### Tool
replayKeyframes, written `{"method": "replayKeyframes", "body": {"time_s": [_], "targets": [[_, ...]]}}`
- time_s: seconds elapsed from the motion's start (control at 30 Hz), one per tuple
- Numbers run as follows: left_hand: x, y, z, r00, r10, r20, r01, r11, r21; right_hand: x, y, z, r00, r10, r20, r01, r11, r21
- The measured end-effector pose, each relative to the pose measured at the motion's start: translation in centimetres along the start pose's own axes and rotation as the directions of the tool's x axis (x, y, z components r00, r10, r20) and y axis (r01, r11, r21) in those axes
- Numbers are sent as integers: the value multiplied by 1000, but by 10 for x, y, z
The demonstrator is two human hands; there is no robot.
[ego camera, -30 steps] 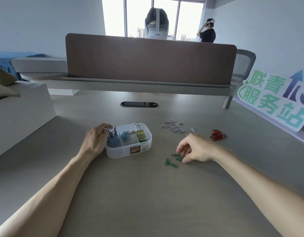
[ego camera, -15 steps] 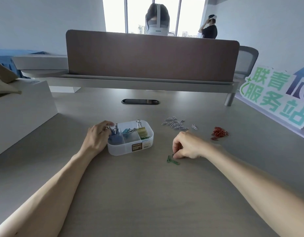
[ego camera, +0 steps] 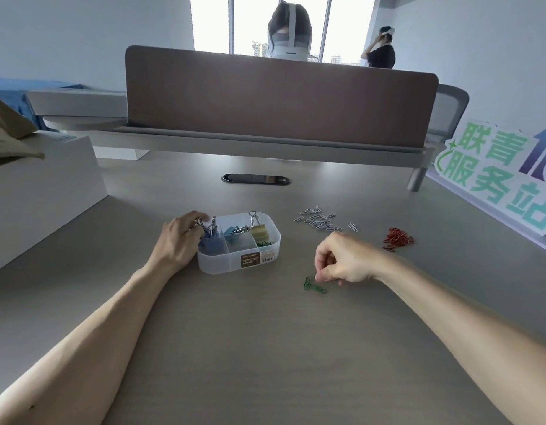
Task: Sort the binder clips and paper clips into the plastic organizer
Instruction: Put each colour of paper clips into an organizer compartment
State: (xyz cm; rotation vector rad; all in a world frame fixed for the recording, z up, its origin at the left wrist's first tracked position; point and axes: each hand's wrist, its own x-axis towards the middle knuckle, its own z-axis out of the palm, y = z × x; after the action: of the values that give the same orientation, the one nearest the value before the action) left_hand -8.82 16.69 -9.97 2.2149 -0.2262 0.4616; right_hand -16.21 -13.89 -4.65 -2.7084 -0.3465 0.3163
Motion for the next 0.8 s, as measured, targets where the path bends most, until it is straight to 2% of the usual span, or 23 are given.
{"method": "replayKeyframes", "body": {"time_s": [0.1,0.37,0.6,0.67,0.8], "targets": [[0,0,0,1000,26,1,-26,1000,6,-4,-4,8,1000,7,23,-7,1000,15],[-1,-1,1,1000,26,2,-26,1000,3,-4,-18,16,996,78,-53,-87,977,-193],[0,-3,1,1000,1,12,-1,1000,3,1,-18,20,996,64,-66,-76,974,-214],[1,-3,1,1000,-6,12,6,1000,-2,2,-16,18,996,62,-61,-73,979,-189],[1,-2,2,1000,7,9,-7,1000,-5,8,-15,-2,988,81,-130,-84,996,-16]]}}
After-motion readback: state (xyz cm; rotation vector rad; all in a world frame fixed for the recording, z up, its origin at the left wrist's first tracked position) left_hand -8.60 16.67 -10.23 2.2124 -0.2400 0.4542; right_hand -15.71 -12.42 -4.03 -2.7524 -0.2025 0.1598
